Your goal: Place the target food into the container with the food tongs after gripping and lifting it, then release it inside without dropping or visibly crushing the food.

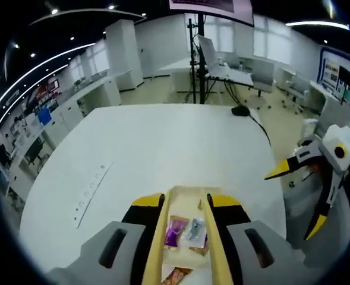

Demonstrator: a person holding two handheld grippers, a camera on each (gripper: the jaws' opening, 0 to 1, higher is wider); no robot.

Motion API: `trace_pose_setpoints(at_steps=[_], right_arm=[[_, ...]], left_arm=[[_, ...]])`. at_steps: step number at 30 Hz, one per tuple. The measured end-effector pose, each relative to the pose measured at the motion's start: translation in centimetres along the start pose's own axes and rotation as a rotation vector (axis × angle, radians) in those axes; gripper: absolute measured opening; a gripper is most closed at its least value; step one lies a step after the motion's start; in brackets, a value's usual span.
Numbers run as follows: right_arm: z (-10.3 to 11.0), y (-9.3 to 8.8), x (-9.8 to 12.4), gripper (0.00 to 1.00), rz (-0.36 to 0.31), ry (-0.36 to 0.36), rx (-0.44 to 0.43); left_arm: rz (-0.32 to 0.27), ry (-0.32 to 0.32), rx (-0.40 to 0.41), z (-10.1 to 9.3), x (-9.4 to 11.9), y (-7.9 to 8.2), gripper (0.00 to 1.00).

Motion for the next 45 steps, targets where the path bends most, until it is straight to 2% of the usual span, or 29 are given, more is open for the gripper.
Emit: trace_pose_setpoints(at_steps=[4,8,16,20,23,31,34,45], right_arm=[[0.0,0.0,0.0,0.91,0.002,0.002,0.003],[0.0,0.0,0.0,0.91,-0.001,0.003,-0.002],[0.0,0.0,0.0,0.91,0.001,0.008,-0.003],[0.0,-0.1,-0.1,0.91,0.004,0.006,-0.004],[0.1,-0.1,-0.1,0.91,0.007,0.014,0.005],[0.2,-0.1,-0.1,0.91,0.010,0.017,0.006],[0.2,-0.2,-0.2,0.91,0.016,0.019,0.011],[0.3,-0.2,-0.3,0.91,0.029,0.026,0.014]], left_arm=[[-0.008,0.019,-0.014,0.2,0.3,-0.4,0.26],[-0.015,0.019,0.014,0.3,0.9,-0.9,0.26],[-0.043,0.072,0.044,0.9,4.8,-2.5,0.26],[-0.034,0.117,0.056,1.5,6.6,-4.3,0.26],[-0.032,0.158,0.106,2.0,8.1,-6.0,0.26],[-0.034,0.205,0.151,2.3,11.4,-9.1,0.26],[-0.050,0.211,0.153,2.2,12.5,-10.4,0.26],[-0.009,0.237,0.178,2.1,15.8,-15.0,0.26]])
Point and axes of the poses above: the point that each gripper's makers call its tool centre point, and the gripper's own axes: x roughly backward along the fingers, z roughly to its left, y roughly out of its top, the point moved 10 cm from there along x, roughly backward along the fingers, and after that the axes turned 9 degrees about -x, right-handed, at the moved point
